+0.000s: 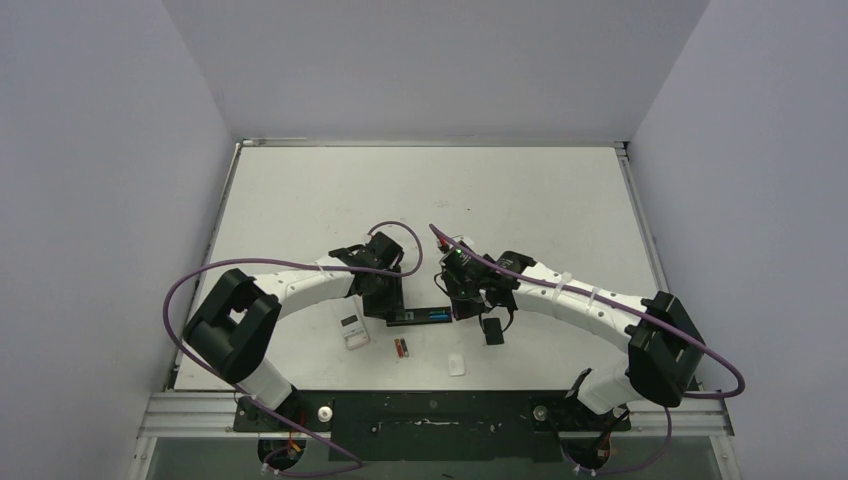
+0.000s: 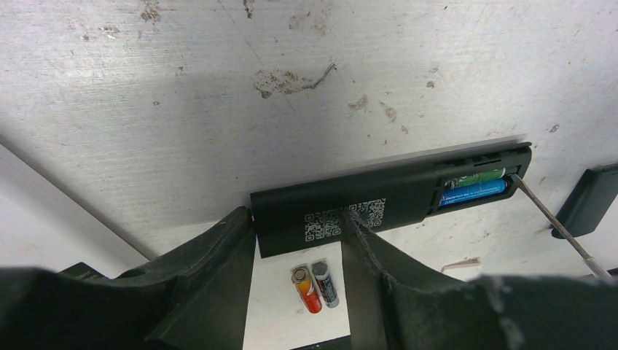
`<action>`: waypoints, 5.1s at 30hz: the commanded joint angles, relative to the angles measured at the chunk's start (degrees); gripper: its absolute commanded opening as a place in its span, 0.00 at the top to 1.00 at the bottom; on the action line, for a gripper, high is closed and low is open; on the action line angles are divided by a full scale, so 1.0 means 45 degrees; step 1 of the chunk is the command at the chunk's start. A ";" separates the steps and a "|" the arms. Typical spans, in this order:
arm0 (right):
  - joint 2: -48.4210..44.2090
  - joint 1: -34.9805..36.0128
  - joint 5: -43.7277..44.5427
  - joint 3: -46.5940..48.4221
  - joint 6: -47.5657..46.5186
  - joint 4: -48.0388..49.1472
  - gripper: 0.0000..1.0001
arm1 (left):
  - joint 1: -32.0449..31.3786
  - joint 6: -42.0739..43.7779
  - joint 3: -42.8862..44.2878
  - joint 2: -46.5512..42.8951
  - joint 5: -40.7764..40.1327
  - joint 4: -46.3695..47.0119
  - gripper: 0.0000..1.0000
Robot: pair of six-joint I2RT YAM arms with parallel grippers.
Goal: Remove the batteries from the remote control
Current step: Unload the battery from the remote control.
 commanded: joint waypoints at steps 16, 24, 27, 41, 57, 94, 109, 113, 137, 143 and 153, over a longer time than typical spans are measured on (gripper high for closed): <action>-0.0214 0.0089 -0.0520 0.0112 0.0042 0.0767 0.95 | -0.0493 0.0102 -0.0206 0.0839 -0.0390 0.0449 0.60; -0.0438 0.0075 0.0700 0.0229 0.0112 -0.0018 0.95 | -0.0494 0.0094 -0.0119 0.0893 -0.0392 0.0446 0.60; -0.0192 0.0071 0.0811 0.0324 0.0047 -0.0105 0.95 | -0.0494 0.0102 -0.0089 0.0875 -0.0390 0.0412 0.61; 0.0060 0.0095 0.1023 0.0576 -0.0099 -0.0154 0.95 | -0.0494 0.0161 -0.0050 0.0920 -0.0393 0.0325 0.61; -0.0331 0.0104 0.0180 0.0329 0.0290 0.0273 0.95 | -0.0498 0.0187 -0.0083 0.0906 -0.0391 0.0329 0.61; -0.0176 0.0090 0.0149 0.0444 0.0314 -0.0184 0.95 | -0.0518 0.0163 -0.0069 0.0975 -0.0683 0.0270 0.61; 0.0328 0.0068 0.0218 -0.0010 0.0233 0.0476 0.95 | -0.0591 0.0171 0.0107 0.1085 -0.0761 0.0173 0.61; 0.0498 0.0017 0.0205 -0.0333 0.0324 0.0955 0.95 | -0.0590 0.0221 0.0092 0.1109 -0.0762 0.0169 0.61; -0.2215 -0.2603 -0.2877 -0.4566 0.1916 0.5936 0.95 | -0.0834 0.0281 -0.0153 0.1361 -0.0991 0.0349 0.61; -0.2847 -0.2989 -0.3244 -0.5644 0.2149 0.7161 0.95 | -0.0865 0.0296 -0.0127 0.1370 -0.1015 0.0329 0.61; -0.3746 -0.4602 -0.5447 -0.7457 0.3193 0.9572 0.95 | -0.1047 0.0305 -0.0113 0.1618 -0.1182 0.0289 0.61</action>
